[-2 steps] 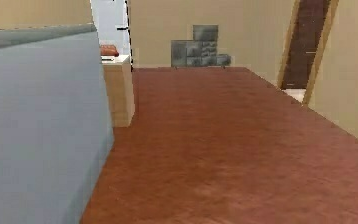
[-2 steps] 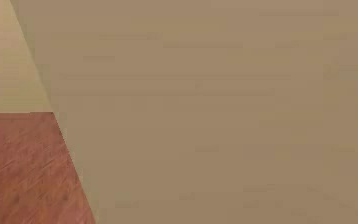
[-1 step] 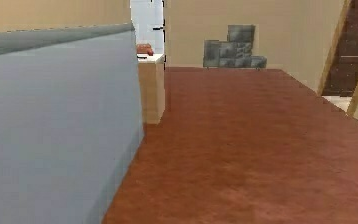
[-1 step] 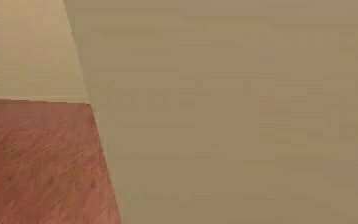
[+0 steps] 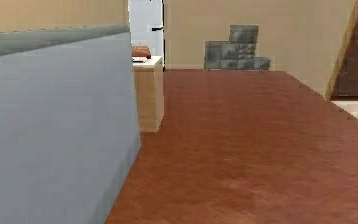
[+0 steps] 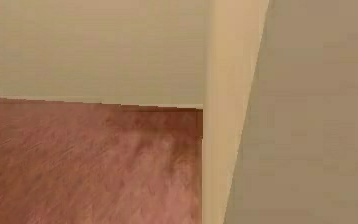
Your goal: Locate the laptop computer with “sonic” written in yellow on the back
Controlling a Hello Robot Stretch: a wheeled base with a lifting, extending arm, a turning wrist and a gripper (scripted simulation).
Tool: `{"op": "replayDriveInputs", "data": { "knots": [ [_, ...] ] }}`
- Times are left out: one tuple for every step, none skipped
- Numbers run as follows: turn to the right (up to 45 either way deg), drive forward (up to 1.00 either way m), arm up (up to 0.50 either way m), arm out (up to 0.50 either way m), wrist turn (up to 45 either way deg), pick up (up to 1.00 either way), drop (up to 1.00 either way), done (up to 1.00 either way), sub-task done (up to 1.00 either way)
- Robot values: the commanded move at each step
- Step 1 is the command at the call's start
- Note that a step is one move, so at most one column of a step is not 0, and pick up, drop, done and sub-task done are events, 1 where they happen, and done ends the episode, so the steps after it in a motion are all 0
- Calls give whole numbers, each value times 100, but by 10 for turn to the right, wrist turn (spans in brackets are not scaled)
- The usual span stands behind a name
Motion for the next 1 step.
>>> {"op": "replayDriveInputs", "data": {
  "knots": [
    [330,0,0,0,0,0,0,0,0]
  ]
}}
